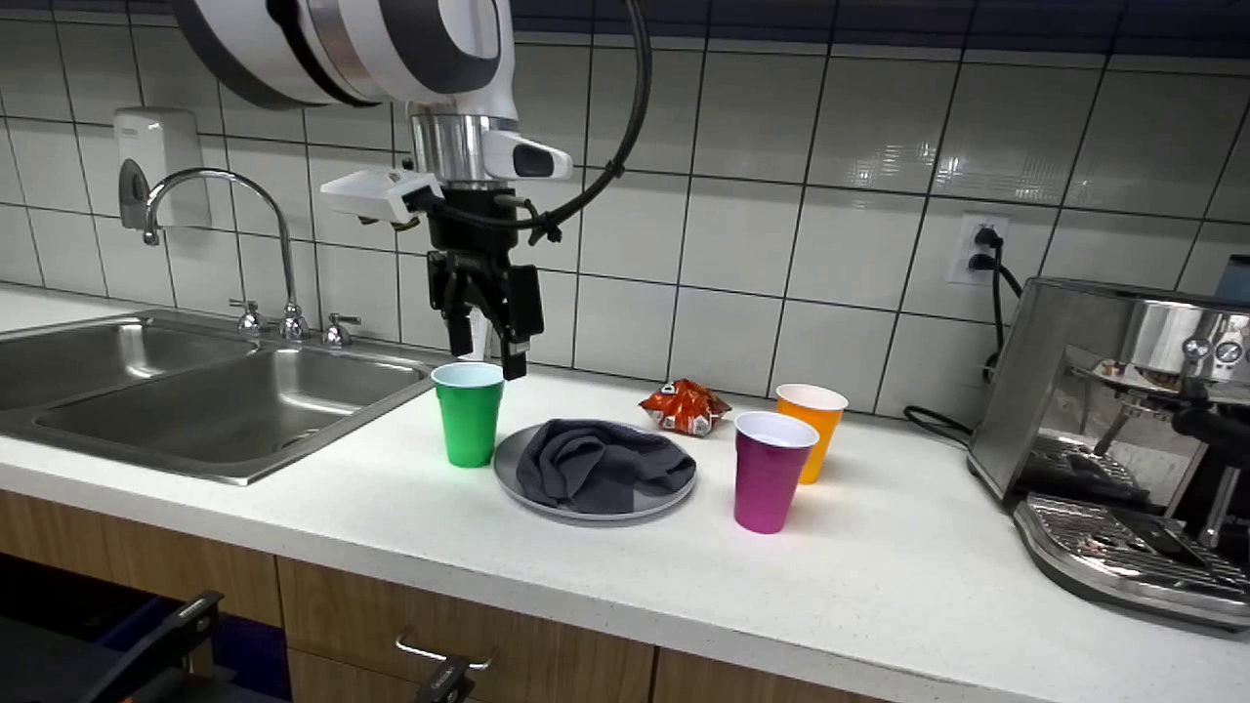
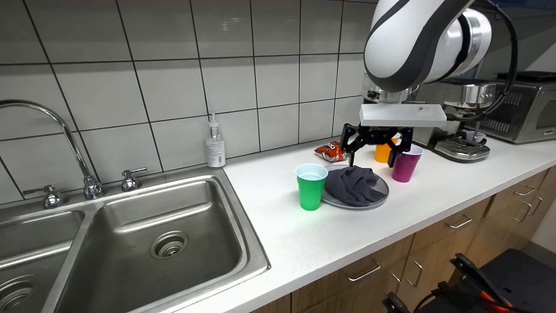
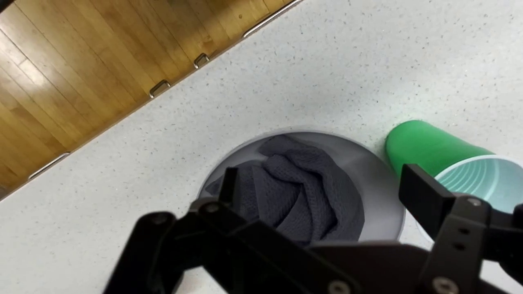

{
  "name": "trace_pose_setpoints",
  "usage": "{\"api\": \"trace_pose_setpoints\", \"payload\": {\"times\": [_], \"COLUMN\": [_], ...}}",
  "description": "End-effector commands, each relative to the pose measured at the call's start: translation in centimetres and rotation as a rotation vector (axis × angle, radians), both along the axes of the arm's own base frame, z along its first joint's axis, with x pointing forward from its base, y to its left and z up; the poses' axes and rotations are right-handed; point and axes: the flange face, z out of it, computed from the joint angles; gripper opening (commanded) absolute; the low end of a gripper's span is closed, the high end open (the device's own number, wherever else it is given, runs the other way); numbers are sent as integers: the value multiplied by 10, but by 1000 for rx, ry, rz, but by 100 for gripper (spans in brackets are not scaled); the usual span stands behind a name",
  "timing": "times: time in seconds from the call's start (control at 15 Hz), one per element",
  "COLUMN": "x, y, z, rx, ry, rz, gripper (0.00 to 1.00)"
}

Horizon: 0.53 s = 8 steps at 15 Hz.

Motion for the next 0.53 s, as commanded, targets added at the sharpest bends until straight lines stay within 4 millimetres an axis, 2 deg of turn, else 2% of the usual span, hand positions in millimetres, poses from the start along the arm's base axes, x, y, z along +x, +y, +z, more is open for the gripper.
{"api": "trace_pose_setpoints", "payload": {"times": [0.0, 0.47], "x": [8, 18], "y": [-10, -29], "z": [-15, -41], "rx": [9, 25], "ry": [-26, -63], "rz": [-65, -158], "gripper": [100, 100]}}
